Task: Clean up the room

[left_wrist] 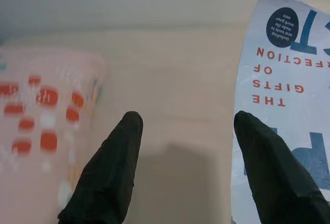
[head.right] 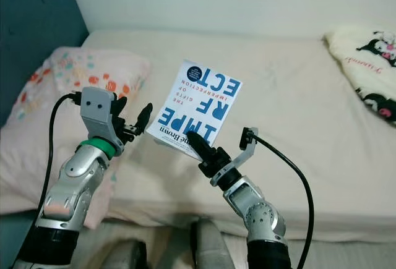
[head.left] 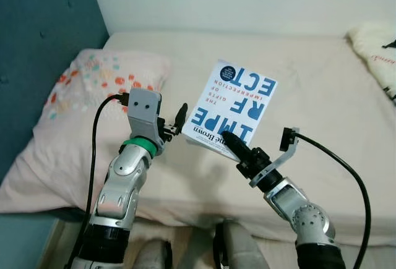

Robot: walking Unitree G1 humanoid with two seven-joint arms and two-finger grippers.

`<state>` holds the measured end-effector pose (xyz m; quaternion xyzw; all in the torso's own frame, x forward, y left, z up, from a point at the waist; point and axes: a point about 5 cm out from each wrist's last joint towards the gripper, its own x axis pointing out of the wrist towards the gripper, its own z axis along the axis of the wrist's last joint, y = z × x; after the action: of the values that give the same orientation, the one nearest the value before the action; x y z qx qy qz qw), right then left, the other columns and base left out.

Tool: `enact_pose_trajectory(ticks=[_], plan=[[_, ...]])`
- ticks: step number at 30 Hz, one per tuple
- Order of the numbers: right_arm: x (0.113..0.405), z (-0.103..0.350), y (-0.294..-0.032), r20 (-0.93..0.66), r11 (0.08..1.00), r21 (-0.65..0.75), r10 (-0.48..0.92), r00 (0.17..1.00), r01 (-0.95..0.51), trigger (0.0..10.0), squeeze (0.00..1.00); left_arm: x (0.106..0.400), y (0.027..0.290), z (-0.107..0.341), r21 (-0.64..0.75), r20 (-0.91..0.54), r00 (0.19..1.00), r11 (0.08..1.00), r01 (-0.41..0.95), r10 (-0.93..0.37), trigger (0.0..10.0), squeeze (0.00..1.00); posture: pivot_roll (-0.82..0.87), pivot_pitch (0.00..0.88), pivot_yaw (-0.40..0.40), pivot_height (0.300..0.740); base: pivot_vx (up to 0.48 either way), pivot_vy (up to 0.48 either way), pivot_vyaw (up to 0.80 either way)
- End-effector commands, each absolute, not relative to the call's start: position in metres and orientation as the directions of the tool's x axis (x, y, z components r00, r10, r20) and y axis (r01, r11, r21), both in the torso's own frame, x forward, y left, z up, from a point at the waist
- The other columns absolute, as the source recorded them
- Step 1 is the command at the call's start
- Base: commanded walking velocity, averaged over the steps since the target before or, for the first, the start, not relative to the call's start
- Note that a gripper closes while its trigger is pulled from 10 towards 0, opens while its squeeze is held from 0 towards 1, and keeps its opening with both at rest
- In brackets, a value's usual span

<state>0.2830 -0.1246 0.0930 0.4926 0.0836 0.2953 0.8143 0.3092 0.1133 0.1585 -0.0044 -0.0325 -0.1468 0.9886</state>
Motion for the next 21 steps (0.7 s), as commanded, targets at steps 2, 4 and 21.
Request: enact_pose_trajectory(ticks=[2, 4, 21], plan=[[0.282, 0.094, -0.121, 0.166, 0.33, 0.847, 0.581, 0.796, -0.418, 10.0, 0.0, 0.308, 0.113, 0.156, 0.007, 0.049, 0.953, 0.954, 0.299, -0.299, 10.0, 0.0, -0.02, 0.072, 0.065, 0.615, 0.0, 0.0, 0.0], [0.283, 0.093, -0.122, 0.166, 0.327, 0.851, 0.576, 0.801, -0.411, 10.0, 0.0, 0.308, 0.113, 0.156, 0.009, 0.048, 0.952, 0.953, 0.301, -0.302, 10.0, 0.0, -0.02, 0.073, 0.068, 0.615, 0.0, 0.0, 0.0], [0.294, 0.089, -0.121, 0.177, 0.29, 0.874, 0.557, 0.811, -0.39, 10.0, 0.0, 0.304, 0.116, 0.155, 0.024, 0.026, 0.951, 0.951, 0.307, -0.307, 10.0, 0.0, 0.0, 0.108, 0.098, 0.615, 0.0, 0.0, 0.0]])
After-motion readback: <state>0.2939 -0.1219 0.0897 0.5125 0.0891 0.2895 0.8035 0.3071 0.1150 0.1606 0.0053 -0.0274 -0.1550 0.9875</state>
